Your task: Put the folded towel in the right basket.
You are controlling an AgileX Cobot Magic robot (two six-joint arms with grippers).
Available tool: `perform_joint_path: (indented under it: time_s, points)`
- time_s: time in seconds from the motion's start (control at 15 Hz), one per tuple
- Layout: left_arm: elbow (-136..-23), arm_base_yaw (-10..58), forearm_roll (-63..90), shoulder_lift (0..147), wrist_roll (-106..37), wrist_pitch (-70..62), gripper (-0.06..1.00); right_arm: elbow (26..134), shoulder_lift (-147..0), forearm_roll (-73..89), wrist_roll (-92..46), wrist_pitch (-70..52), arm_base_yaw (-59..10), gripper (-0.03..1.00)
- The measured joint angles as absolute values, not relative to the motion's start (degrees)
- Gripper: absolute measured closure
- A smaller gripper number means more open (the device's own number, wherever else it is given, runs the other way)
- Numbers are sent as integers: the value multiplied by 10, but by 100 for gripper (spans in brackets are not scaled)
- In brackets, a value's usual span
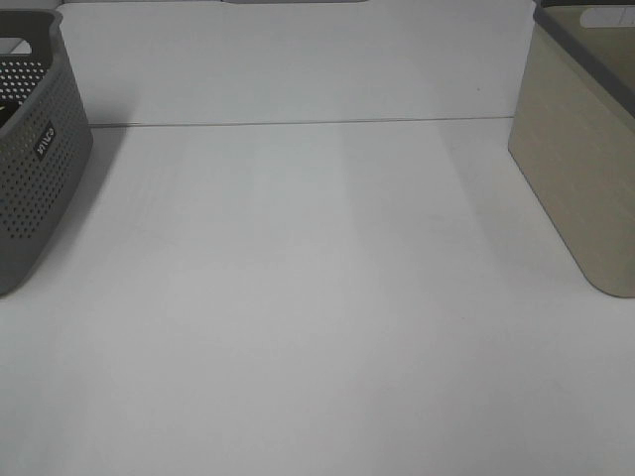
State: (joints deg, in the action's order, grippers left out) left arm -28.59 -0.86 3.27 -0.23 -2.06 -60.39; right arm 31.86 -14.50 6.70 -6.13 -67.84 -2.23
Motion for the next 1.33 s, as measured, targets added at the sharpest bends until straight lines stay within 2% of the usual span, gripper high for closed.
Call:
perform_joint_path:
  time_s: [0.27, 1.33]
  points:
    - [-286, -9, 33, -2, -21, -604, -3, 293, -36, 64, -66, -622, -22, 33]
    - [-286, -9, 33, -2, -21, -604, -3, 293, 2, 62, -66, -611, -22, 33]
